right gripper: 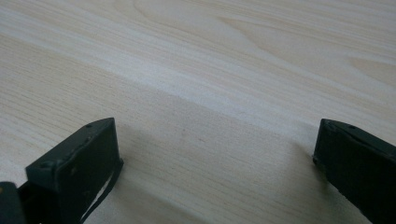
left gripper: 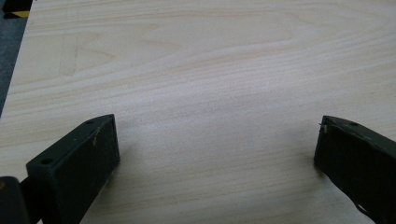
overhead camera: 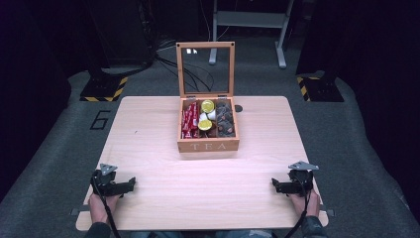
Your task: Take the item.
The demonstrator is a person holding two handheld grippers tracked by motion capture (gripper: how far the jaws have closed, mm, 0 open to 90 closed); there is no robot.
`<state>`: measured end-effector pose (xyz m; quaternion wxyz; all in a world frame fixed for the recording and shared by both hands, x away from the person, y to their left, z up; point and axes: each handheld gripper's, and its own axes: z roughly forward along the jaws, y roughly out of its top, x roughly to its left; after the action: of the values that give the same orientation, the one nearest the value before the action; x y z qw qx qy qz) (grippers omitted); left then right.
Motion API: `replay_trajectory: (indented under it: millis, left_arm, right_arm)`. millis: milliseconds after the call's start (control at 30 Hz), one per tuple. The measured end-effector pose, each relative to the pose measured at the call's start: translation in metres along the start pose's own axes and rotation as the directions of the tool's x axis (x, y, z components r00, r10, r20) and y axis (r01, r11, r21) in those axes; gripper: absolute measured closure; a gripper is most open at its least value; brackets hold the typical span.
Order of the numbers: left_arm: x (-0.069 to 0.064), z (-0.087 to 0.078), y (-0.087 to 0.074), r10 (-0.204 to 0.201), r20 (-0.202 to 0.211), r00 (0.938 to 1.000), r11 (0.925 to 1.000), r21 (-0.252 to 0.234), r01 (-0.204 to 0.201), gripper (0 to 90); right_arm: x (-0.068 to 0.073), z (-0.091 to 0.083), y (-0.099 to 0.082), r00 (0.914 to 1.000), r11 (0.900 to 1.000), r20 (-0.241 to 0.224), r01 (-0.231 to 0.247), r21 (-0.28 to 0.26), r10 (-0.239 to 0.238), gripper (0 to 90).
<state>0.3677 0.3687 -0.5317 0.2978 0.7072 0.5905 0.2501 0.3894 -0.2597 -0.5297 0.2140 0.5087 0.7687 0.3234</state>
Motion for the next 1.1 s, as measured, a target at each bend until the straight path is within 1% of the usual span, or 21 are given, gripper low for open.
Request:
replay_trajectory:
  millis: [300, 333, 400, 467, 567, 600, 700, 733, 800, 833, 867, 900, 933, 1033, 1100]
  left_arm:
    - [0.002, 0.0, 0.002, 0.008, -0.001, 1.0, 0.9999, 0.007, -0.008, 0.0]
    - [0.003, -0.001, 0.003, 0.005, -0.002, 1.0, 0.9998, 0.02, -0.005, 0.0]
    - [0.004, -0.002, 0.003, -0.002, -0.004, 1.0, 0.9999, 0.013, 0.002, 0.0]
    - [0.006, -0.007, 0.005, -0.016, 0.008, 0.9998, 0.9997, 0.021, 0.016, 0.0]
    - [0.007, -0.009, 0.008, -0.014, 0.001, 0.9999, 0.9999, 0.008, 0.014, 0.0]
    - [0.007, -0.012, 0.011, -0.012, 0.012, 0.9999, 0.9999, 0.009, 0.012, 0.0]
    - [0.007, -0.015, 0.014, -0.009, 0.018, 0.9998, 0.9999, 0.009, 0.009, 0.0]
    - [0.007, -0.017, 0.016, -0.019, 0.023, 0.9996, 0.9998, 0.01, 0.018, 0.0]
    - [0.007, -0.019, 0.021, -0.019, 0.029, 0.9994, 0.9998, -0.009, 0.019, 0.0]
    - [0.007, -0.02, 0.022, -0.02, 0.036, 0.9992, 0.9998, -0.004, 0.02, 0.0]
    - [0.007, -0.021, 0.025, -0.019, 0.044, 0.9989, 0.9998, -0.009, 0.02, 0.0]
    - [0.006, -0.021, 0.027, -0.027, 0.046, 0.9986, 0.9994, -0.019, 0.028, 0.0]
    - [0.005, -0.024, 0.032, -0.021, 0.056, 0.9982, 0.9995, -0.021, 0.023, 0.0]
    - [0.003, -0.025, 0.036, -0.021, 0.066, 0.9976, 0.9994, -0.027, 0.022, 0.0]
    - [-0.001, -0.026, 0.042, -0.004, 0.073, 0.9974, 0.9996, -0.027, 0.006, 0.0]
  right_arm:
    - [0.0, 0.0, 0.0, 1.0, 1.0, -0.001, 0.006, -0.001, -0.006, 0.0]
    - [-0.001, 0.0, 0.0, 0.9999, 0.9999, -0.003, 0.01, -0.001, -0.01, 0.0]
    - [-0.001, 0.0, 0.0, 1.0, 1.0, -0.003, 0.009, 0.0, -0.009, 0.0]
    - [0.0, 0.0, 0.0, 0.9999, 0.9999, -0.003, 0.011, -0.001, -0.011, 0.0]
    - [0.0, 0.0, 0.0, 0.9999, 1.0, -0.003, 0.01, 0.0, -0.01, 0.0]
    - [0.0, 0.0, 0.0, 0.9999, 0.9999, -0.002, 0.01, 0.0, -0.01, 0.0]
    - [0.0, 0.0, 0.001, 1.0, 1.0, -0.003, 0.009, 0.001, -0.009, 0.0]
    - [0.0, 0.0, 0.001, 0.9999, 1.0, -0.004, 0.01, 0.001, -0.01, 0.0]
    - [0.0, 0.0, 0.0, 0.9999, 0.9999, -0.003, 0.01, 0.0, -0.01, 0.0]
    - [0.0, 0.0, 0.0, 0.9999, 0.9999, -0.003, 0.01, 0.0, -0.01, 0.0]
    - [0.0, 0.0, 0.001, 0.9999, 0.9999, -0.003, 0.01, 0.003, -0.01, 0.1]
    - [0.0, 0.0, 0.0, 0.9999, 0.9999, -0.004, 0.01, 0.0, -0.01, 0.1]
    - [0.0, 0.0, 0.0, 0.9999, 0.9999, -0.004, 0.01, 0.0, -0.01, 0.1]
    - [0.0, 0.0, 0.0, 0.9999, 0.9999, -0.004, 0.011, 0.0, -0.011, 0.1]
    - [0.0, 0.0, 0.0, 0.9999, 0.9999, -0.004, 0.01, 0.0, -0.01, 0.1]
